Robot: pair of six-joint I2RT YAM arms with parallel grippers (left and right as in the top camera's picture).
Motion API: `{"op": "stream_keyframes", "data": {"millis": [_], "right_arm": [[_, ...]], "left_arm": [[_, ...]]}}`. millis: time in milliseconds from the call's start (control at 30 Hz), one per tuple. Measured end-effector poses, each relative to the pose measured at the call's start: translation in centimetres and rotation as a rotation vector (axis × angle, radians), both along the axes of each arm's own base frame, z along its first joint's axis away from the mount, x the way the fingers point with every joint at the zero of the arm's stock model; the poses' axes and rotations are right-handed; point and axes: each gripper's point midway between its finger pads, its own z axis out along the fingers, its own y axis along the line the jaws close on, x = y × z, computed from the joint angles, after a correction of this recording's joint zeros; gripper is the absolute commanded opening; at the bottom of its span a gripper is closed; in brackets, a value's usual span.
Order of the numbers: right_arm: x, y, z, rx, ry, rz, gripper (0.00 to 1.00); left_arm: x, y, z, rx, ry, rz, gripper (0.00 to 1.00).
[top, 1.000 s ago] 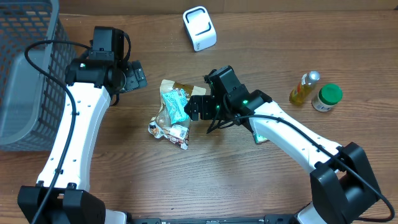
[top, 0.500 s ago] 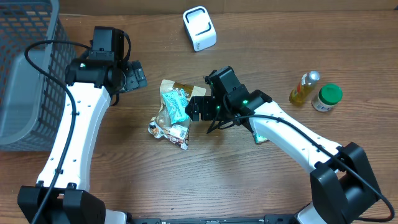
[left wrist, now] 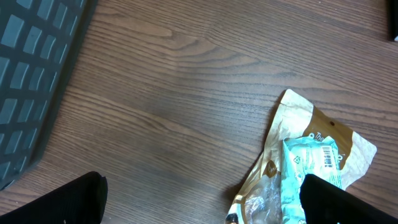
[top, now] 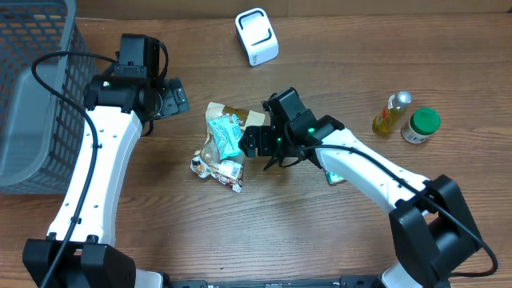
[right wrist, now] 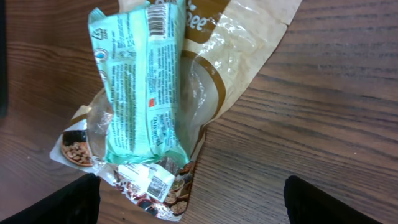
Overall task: Scan the item barcode
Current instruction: 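Lower the right gripper and grasp the teal wet-wipe pack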
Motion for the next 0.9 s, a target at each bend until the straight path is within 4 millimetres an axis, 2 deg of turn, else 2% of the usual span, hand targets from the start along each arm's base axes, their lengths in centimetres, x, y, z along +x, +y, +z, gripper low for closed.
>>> {"op": "stream_keyframes", "data": {"millis": [100,167,300,400,667,900], "right_arm": [[0.3,0.2,-0.1,0.008,-0.011,0.000,0.90],[0.7,0.5,0.2,0.021,-0.030,-0.001,0.86],[1.6,1.1,0.9,0.049,-0.073,0.001,0.65],[2.0,1.3,1.1,0.063,-0.090,-0.003,0.56],[3.7,2.9,0.9,0.111,-0.157,0.004,0.51],[3.4,4.8,-1.6,0.127,-0.137,0.044,0.45]], "left_arm": [[0.0,0.0,0.0,0.000,0.000,0.000,1.00],[0.0,0.0,0.0,0.000,0.000,0.000,1.00],[0.0,0.0,0.0,0.000,0.000,0.000,1.00],[0.0,0.0,0.0,0.000,0.000,0.000,1.00],[0.0,0.0,0.0,0.000,0.000,0.000,1.00],[0.0,0.0,0.0,0.000,0.000,0.000,1.00]]}}
